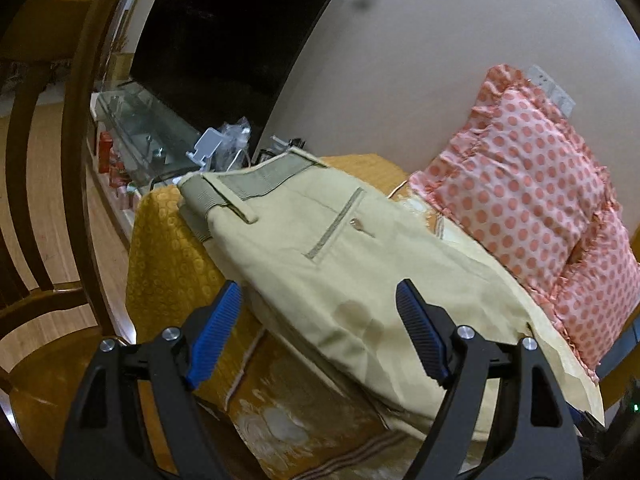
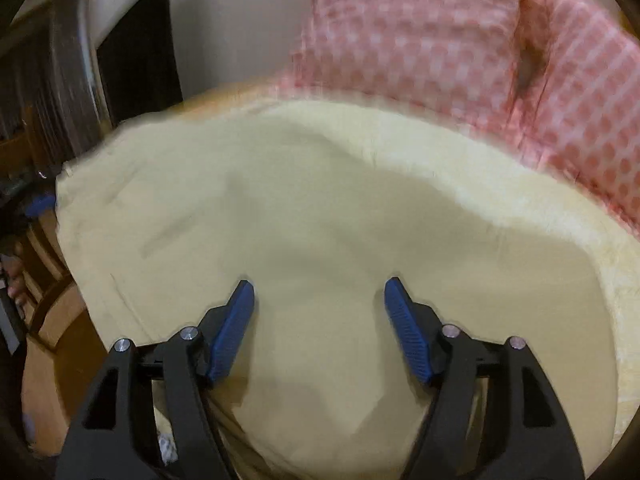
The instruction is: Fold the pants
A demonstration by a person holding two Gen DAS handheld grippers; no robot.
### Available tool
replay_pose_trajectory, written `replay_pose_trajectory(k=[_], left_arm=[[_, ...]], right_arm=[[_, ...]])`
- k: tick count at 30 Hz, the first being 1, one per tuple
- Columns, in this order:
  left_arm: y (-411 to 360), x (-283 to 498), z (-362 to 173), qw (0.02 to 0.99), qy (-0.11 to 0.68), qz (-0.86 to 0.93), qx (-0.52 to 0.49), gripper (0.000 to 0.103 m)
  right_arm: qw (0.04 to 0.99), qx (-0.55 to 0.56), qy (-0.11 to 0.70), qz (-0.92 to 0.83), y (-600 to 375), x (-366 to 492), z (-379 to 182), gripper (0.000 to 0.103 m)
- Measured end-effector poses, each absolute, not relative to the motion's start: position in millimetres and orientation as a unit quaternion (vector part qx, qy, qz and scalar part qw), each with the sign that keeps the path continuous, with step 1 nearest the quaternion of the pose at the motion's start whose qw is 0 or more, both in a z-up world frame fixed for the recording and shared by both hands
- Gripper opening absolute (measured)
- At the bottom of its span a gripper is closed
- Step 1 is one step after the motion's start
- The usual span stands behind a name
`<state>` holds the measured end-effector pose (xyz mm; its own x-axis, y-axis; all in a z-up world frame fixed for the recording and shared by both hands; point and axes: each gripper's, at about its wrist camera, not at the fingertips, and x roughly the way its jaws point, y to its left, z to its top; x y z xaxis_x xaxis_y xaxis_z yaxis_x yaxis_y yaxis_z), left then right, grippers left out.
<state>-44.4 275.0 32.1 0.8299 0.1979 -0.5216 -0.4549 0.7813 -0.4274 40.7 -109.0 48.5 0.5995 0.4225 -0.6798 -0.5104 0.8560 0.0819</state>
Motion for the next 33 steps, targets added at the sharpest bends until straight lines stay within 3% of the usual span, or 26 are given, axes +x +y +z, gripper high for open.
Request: replay_pose_trajectory(k=[8, 16, 26, 31, 32, 33], left_arm=[[284, -38, 14, 0.886, 0.257, 0.183, -0.340, 0.079], [261, -31, 28, 0.888, 0.281, 0.183, -0.314, 0.084], [277, -31, 37, 0.887, 0.254, 0.161, -0.350, 0.084], [320, -35, 31, 0.854, 0.216, 0.185, -0.436, 0.075], [327, -32, 30, 0.847, 0.214, 0.189, -0.448, 0.071], [330, -29, 29, 0.845, 0.216, 0.191, -0.451, 0.059]], right_arm=[[0.891, -0.053, 0.361, 0.269, -114, 45, 38, 0.086], [0.889, -0.044, 0.362, 0.277, -112, 39, 52, 0.088], [0.888, -0.036, 0.361, 0.283, -115, 37, 52, 0.091], [0.888, 0.003, 0.354, 0.294, -127, 30, 54, 0.091], [0.887, 0.019, 0.350, 0.301, -133, 28, 57, 0.091], [0.887, 0.032, 0.345, 0.305, -140, 26, 60, 0.091]])
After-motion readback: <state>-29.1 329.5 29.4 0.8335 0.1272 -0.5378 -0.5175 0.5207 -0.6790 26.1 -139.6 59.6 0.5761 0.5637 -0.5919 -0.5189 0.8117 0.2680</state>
